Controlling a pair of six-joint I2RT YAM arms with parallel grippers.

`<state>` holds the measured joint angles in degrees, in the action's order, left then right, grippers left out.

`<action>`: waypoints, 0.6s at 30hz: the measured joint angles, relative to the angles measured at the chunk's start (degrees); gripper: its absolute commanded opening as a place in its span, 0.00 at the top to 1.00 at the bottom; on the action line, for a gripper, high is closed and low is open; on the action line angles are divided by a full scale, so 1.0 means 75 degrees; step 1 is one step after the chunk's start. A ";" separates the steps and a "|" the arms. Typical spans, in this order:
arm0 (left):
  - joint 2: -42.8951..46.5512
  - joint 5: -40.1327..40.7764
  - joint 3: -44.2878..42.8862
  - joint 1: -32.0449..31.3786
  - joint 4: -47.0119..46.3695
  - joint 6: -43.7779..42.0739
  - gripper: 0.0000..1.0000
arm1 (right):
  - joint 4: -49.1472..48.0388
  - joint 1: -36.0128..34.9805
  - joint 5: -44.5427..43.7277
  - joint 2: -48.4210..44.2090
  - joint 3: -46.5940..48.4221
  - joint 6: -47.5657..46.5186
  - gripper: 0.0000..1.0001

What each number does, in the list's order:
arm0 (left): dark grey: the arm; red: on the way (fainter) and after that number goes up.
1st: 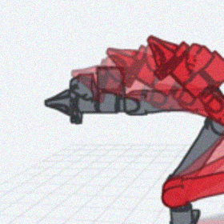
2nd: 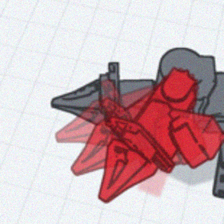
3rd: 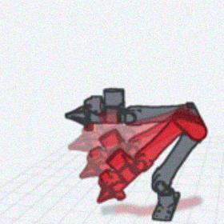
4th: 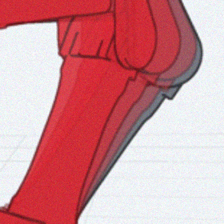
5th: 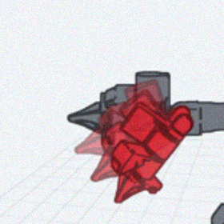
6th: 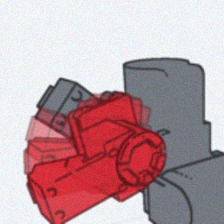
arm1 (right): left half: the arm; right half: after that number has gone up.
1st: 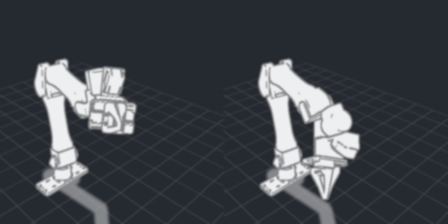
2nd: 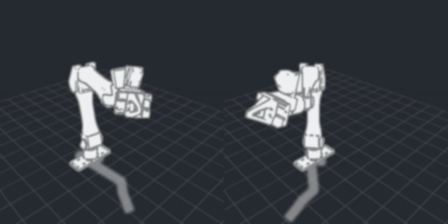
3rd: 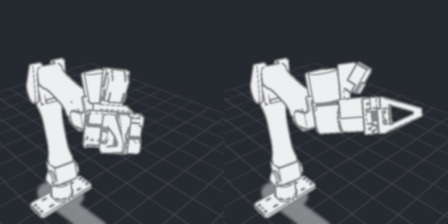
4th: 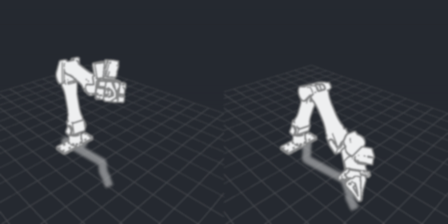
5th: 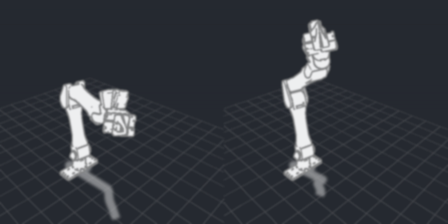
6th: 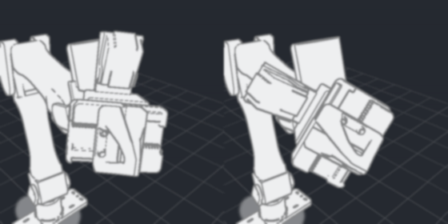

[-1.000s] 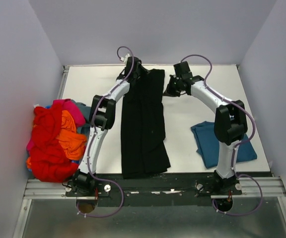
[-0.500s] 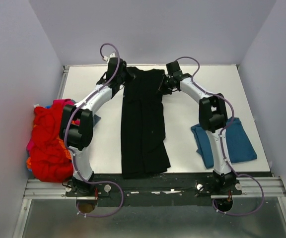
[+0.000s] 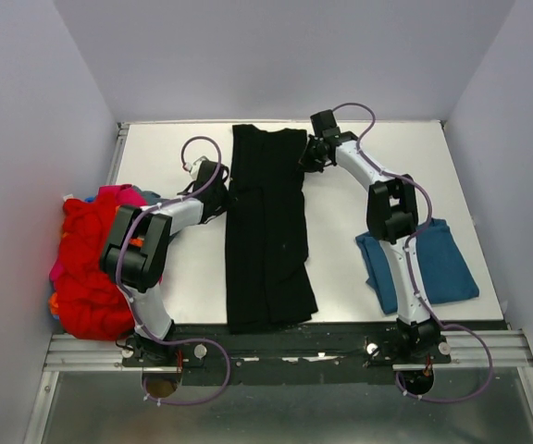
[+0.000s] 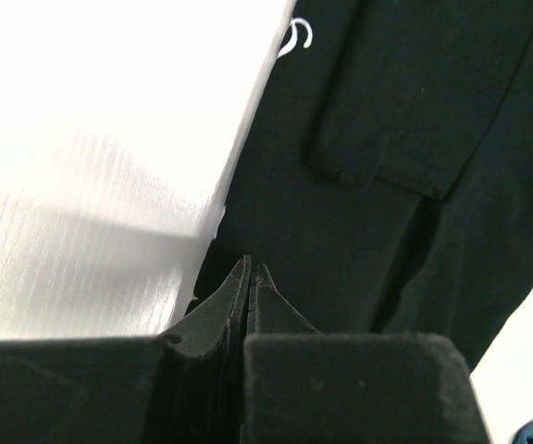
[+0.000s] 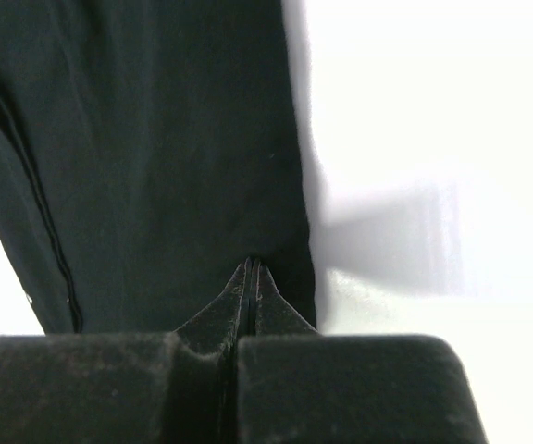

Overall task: Fold and stack the t-shirts
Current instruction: Rotate the tshirt 90 degrees

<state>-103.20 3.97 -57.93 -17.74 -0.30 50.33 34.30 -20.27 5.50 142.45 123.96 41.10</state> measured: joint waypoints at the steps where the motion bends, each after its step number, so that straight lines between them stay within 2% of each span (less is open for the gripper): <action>1: -0.0009 0.0017 -0.0029 0.0000 -0.0017 0.0000 0.96 | 0.0073 0.0038 -0.0035 0.0082 0.0160 -0.0003 0.99; 8: -0.0315 0.0085 -0.0192 0.0000 -0.0172 0.0000 0.96 | 0.0638 0.0280 -0.0332 0.0688 0.1265 -0.0210 0.99; 14: -0.0425 0.0192 -0.0294 0.0000 -0.0111 -0.0061 0.94 | 0.0930 0.0280 -0.0650 0.0781 0.1428 -0.0673 0.99; 15: -0.0425 0.0224 -0.0306 0.0000 -0.0096 -0.0093 0.94 | 0.0924 0.0254 -0.0685 0.0781 0.1416 -0.0758 0.96; 18: -0.0425 0.0417 -0.0353 0.0000 -0.0017 -0.0210 0.94 | 0.0734 0.0146 -0.0863 0.0603 0.1087 -0.0956 0.56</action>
<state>-106.39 7.09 -60.58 -17.74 -0.43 48.75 39.81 -19.18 -0.97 146.98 132.11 33.93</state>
